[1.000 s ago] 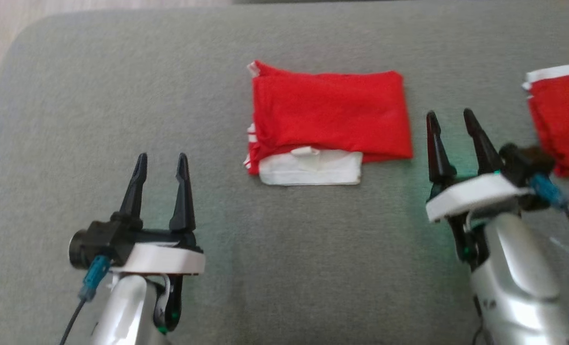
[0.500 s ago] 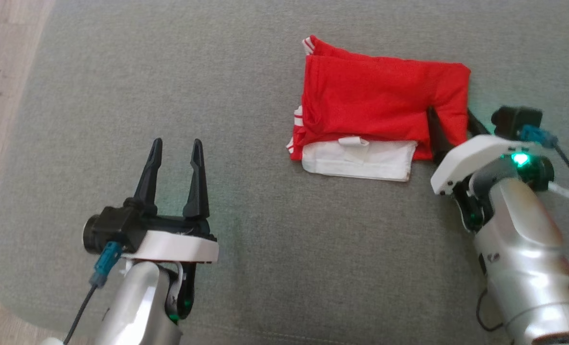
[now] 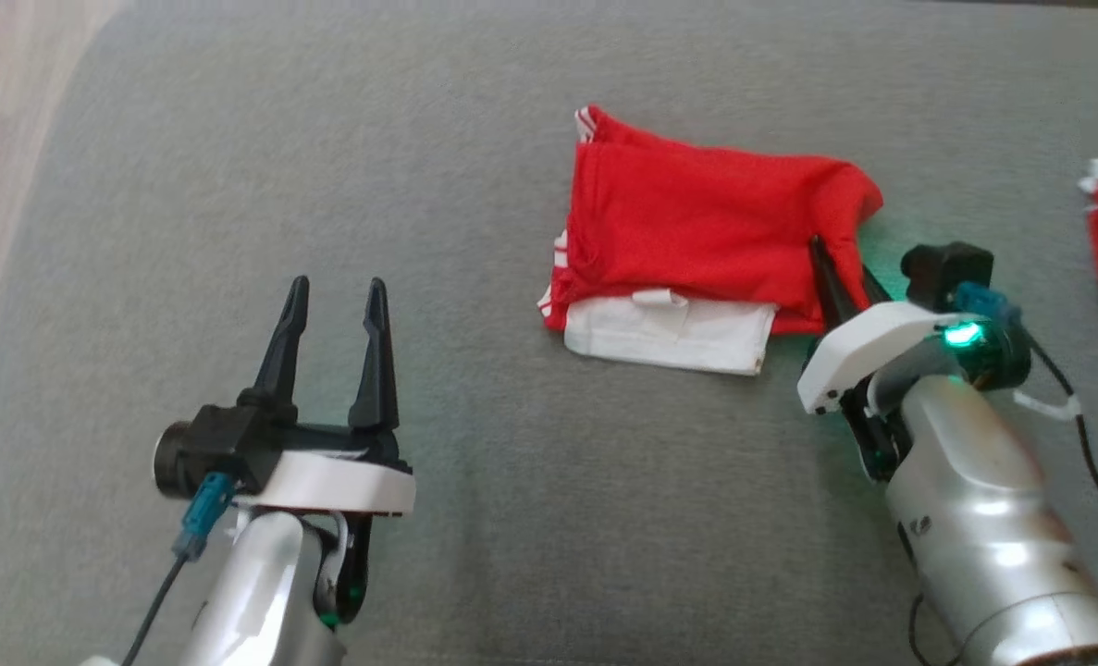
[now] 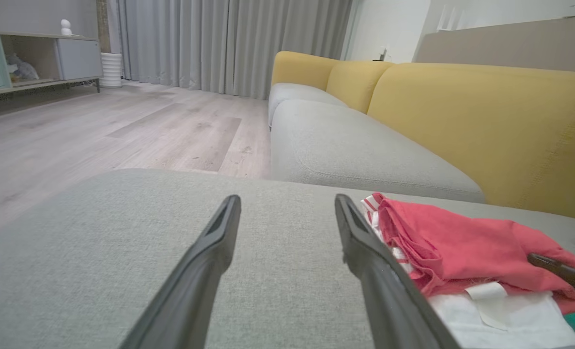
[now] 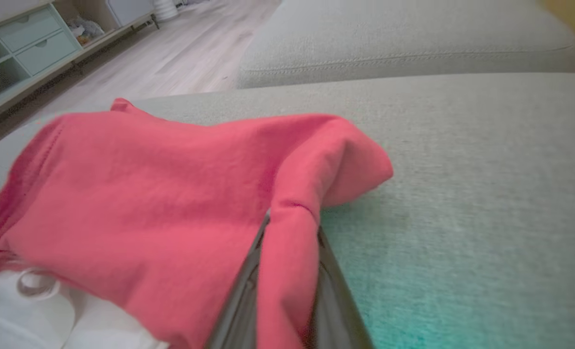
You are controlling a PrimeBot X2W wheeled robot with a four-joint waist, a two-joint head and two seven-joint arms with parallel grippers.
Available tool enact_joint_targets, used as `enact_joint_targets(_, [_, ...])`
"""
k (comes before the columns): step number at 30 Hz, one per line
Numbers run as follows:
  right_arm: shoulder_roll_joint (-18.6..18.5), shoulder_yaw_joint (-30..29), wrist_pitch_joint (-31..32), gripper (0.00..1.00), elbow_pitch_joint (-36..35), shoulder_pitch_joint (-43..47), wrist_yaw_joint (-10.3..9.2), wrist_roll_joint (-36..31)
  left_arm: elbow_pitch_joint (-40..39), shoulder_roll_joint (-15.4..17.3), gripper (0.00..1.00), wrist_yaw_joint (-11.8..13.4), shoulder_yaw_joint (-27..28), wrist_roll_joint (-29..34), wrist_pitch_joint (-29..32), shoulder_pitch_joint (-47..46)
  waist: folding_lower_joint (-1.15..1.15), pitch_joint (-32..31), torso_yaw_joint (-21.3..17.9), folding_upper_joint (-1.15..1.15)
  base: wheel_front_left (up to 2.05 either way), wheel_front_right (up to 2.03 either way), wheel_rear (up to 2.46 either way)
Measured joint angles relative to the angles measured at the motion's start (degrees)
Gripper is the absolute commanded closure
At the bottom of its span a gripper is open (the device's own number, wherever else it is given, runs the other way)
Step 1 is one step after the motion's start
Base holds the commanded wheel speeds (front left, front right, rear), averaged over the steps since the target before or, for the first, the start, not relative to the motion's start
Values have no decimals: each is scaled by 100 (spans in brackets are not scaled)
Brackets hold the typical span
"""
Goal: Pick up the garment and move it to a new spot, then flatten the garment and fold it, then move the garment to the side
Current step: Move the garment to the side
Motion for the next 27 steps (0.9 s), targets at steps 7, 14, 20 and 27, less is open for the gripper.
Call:
enact_joint_targets(7, [-30,104,-136,100,-199,172,0,-556,65,-1,0,-63,68,151,0,42,0,-321,-439,0,0,0,0])
enact_joint_targets(14, [-307,416,5,100,-630,404,0,-860,36,1,0,-108,166,163,0,243,-1,-509,-833,0,0,0,0])
enact_joint_targets(20, [-1099,631,403,100,-1299,423,0,-921,-97,1,0,-130,183,211,0,244,-1,-418,-1146,0,0,0,0])
enact_joint_targets(27, [-2278,683,727,100,-1695,155,0,-915,-138,1,0,-209,174,305,0,-30,1,56,-1278,0,0,0,0])
